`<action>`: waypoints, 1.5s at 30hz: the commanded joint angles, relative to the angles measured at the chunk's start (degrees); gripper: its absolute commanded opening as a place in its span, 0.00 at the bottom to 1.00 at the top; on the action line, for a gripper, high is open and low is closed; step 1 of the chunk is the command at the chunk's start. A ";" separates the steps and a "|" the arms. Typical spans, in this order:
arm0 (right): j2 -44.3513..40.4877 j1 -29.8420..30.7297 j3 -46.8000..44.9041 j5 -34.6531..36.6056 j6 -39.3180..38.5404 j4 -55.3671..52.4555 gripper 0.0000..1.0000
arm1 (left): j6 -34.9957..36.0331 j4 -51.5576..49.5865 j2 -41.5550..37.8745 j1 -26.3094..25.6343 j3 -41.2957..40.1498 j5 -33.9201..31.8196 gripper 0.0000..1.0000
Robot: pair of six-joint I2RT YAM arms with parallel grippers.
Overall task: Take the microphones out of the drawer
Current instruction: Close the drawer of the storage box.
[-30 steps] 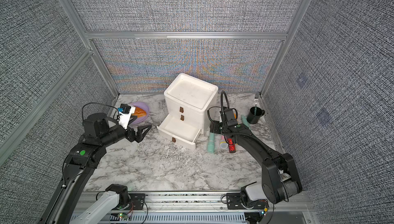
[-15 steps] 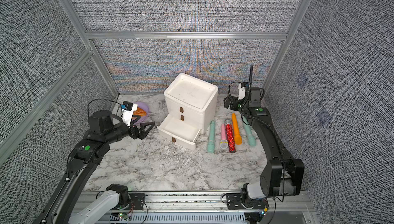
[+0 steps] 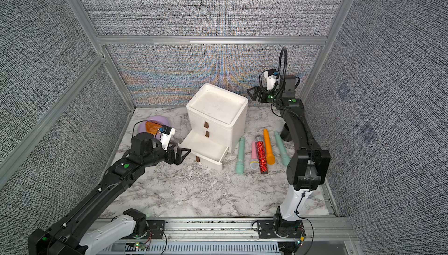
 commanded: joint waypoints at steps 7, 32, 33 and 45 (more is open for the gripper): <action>9.86 2.54 13.30 -8.13 -0.98 -4.43 0.98 | -1.35 12.93 3.55 -5.03 -7.54 -10.16 1.00; 14.47 8.00 13.17 -4.36 -5.22 -8.07 0.98 | 1.39 21.94 26.42 -11.59 -6.52 -16.45 1.00; 14.57 7.94 13.17 -4.18 -5.39 -8.42 0.98 | 1.25 22.99 26.99 -11.62 -6.71 -16.68 1.00; 14.92 8.32 12.61 -5.20 -7.37 -10.96 0.98 | 0.65 34.68 35.12 -11.70 -3.41 -18.20 1.00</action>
